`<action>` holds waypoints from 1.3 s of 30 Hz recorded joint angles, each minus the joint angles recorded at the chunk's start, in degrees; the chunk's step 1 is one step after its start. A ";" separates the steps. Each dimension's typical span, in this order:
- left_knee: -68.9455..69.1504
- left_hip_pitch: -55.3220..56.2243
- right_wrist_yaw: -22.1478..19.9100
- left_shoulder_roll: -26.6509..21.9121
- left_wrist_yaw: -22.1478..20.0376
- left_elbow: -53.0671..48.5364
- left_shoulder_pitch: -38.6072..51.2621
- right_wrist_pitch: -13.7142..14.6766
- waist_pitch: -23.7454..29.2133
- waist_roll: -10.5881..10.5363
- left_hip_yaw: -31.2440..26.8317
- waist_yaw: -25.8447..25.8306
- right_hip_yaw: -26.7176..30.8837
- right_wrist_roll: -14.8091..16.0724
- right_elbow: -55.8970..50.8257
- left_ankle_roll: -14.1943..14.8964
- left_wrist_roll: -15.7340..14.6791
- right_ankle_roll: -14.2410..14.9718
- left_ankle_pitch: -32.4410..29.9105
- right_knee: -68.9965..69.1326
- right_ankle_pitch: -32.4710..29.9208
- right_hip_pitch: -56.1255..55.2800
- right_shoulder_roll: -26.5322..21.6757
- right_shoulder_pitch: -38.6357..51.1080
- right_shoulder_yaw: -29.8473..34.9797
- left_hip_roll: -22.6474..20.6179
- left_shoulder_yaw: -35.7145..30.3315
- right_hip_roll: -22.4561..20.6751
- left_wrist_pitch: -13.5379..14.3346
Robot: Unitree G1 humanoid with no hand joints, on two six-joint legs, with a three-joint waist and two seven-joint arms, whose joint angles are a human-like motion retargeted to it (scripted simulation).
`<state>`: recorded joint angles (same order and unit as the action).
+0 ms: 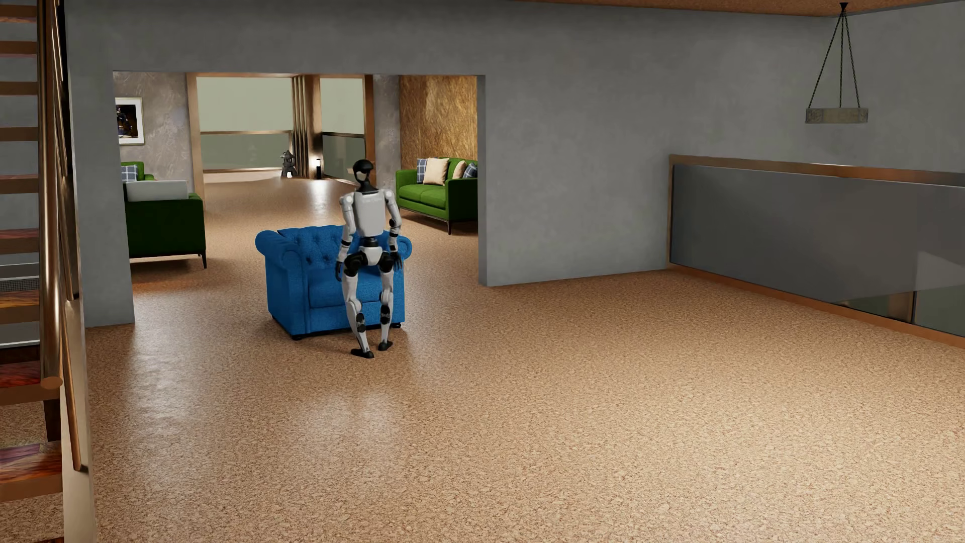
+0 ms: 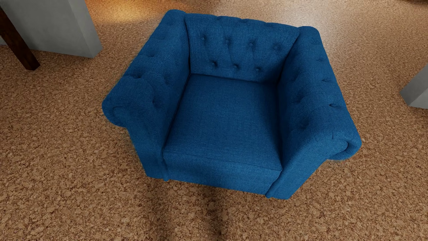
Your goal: Approach the armchair
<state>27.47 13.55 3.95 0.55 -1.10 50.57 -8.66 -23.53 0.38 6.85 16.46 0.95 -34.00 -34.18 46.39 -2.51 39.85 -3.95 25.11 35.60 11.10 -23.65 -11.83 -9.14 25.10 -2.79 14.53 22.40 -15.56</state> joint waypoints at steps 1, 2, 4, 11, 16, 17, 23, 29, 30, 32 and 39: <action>-0.50 -0.45 0.58 0.32 -0.13 -1.06 1.11 0.50 -0.07 0.24 -0.06 0.35 -0.49 -1.61 -0.55 0.17 -0.01 -0.05 0.41 -1.16 -0.10 0.81 -0.98 2.25 2.07 0.21 -0.35 -0.52 -0.12; -0.95 -0.76 0.94 0.64 -0.38 -2.40 1.83 1.08 -0.19 0.43 -0.07 0.72 -0.70 -3.21 -1.39 -0.34 -0.18 0.03 0.94 -2.05 -0.41 1.26 -2.06 4.44 3.75 0.38 -0.75 -1.04 0.40; -1.44 -0.95 0.25 1.12 -0.66 -5.30 2.55 1.30 -0.43 0.66 0.48 1.36 -0.44 -3.65 -3.85 -1.33 -0.71 0.62 2.03 -2.75 -0.85 1.23 -3.38 8.25 3.79 0.79 -1.66 -1.80 1.83; -1.22 -0.81 -5.36 0.53 -2.29 -6.29 2.11 2.78 -0.36 0.58 2.71 2.43 2.55 0.34 -10.00 -3.61 -1.93 1.34 3.43 -1.54 -2.59 -0.89 -3.39 14.91 1.58 1.60 -1.42 -2.93 1.97; -2.35 -1.00 -2.56 -1.07 -0.98 -2.97 0.36 2.12 -0.81 -0.31 3.67 2.27 3.10 1.99 -4.32 -3.90 -0.69 -0.08 3.14 -4.31 -3.66 -0.57 -1.38 13.50 3.41 2.00 -0.34 -4.67 0.17; -2.51 -1.02 -1.49 -1.28 -0.83 -2.72 -0.11 1.72 -0.87 -0.53 3.75 2.16 3.09 2.34 -2.48 -3.99 -0.54 -0.33 3.04 -4.95 -3.79 -0.41 -1.19 12.74 3.79 2.03 -0.08 -4.97 0.08; -3.38 -1.46 -0.11 -0.05 -1.31 -4.60 -1.95 -0.22 -0.93 -1.68 5.21 1.77 4.93 2.83 4.79 -4.20 -1.71 -0.14 -2.30 -4.05 -2.70 -1.47 -1.91 6.20 5.05 1.48 2.12 -4.67 -0.10; -2.68 -1.42 -2.04 0.20 -1.02 -2.25 -0.88 -0.93 -0.23 -1.96 6.58 0.78 6.70 5.19 3.43 -4.33 0.78 0.29 -1.64 -2.00 -1.80 -2.75 -0.96 0.53 1.61 1.21 -0.24 -4.14 1.62; -2.68 -1.42 -1.91 0.14 -0.86 -1.94 -0.27 -0.78 -0.07 -2.02 6.75 0.51 6.83 4.94 2.99 -4.35 1.16 0.28 -1.63 -2.17 -1.87 -2.77 -0.80 0.62 1.59 1.28 -0.93 -4.31 1.75; -2.80 -1.33 -2.51 -0.02 -0.71 -1.98 0.92 -0.65 0.23 -2.11 7.22 0.10 7.26 4.61 1.88 -4.39 1.74 0.22 -1.66 -2.49 -2.19 -3.09 -0.23 1.42 1.13 1.48 -2.49 -4.76 2.42; -4.00 0.56 0.69 -0.99 -1.33 -5.15 4.10 0.79 1.47 -2.19 8.73 -0.28 8.14 -5.31 0.18 -4.62 1.72 -0.03 -3.12 -4.97 -4.06 -5.08 -1.27 7.62 7.59 2.01 -7.34 -6.37 5.25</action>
<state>23.47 14.10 4.64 -0.44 -2.43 45.42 -4.56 -22.74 1.85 4.66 25.19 0.66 -25.86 -39.49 46.57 -7.12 41.57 -3.98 21.98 30.63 7.03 -28.72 -13.10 -1.53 32.69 -0.79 7.20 16.03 -10.31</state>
